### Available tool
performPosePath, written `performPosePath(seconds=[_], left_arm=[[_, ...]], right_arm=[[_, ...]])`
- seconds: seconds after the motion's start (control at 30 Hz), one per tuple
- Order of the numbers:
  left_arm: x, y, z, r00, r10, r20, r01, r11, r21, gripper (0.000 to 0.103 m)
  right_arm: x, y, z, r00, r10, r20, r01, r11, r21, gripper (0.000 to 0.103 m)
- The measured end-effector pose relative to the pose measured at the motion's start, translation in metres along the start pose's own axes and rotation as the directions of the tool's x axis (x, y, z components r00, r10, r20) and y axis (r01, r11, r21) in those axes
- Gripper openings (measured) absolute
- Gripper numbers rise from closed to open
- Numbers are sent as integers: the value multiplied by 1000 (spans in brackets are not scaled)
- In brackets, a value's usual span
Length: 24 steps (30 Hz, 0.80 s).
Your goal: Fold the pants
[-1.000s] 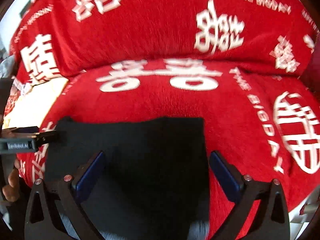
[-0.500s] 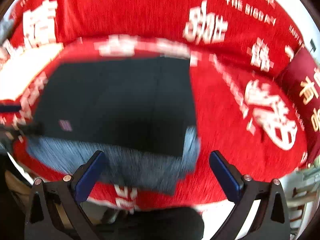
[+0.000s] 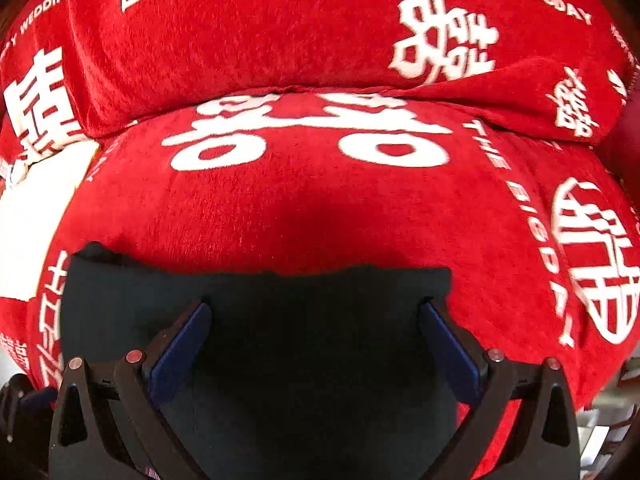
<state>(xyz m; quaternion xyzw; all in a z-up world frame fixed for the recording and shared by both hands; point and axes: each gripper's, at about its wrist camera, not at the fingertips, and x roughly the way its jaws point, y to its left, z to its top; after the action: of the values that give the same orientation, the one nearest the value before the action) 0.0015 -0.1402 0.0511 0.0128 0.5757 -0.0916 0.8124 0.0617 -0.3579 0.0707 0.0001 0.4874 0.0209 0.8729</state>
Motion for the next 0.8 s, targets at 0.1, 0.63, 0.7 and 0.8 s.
performPosePath(seconds=[0.1,0.63,0.7,0.8], left_arm=[[-12,-5,6,999,-8,50,8,1000,-6,103],[-13,-18,16,996,27,81,-28,1000,7,103],[-16,-22,19,995,17,100,-19,1000,25,103],[-6,-27,28,996,30,86,-32,999,31,103]], right_arm=[[-37,6,-27,997,-5,75,8,999,-35,103],[-61,10,-99,994,-76,77,80,995,-53,103],[-66,14,-101,992,-87,91,94,993,-71,103],[-59,14,-105,994,-88,64,93,993,-73,103]])
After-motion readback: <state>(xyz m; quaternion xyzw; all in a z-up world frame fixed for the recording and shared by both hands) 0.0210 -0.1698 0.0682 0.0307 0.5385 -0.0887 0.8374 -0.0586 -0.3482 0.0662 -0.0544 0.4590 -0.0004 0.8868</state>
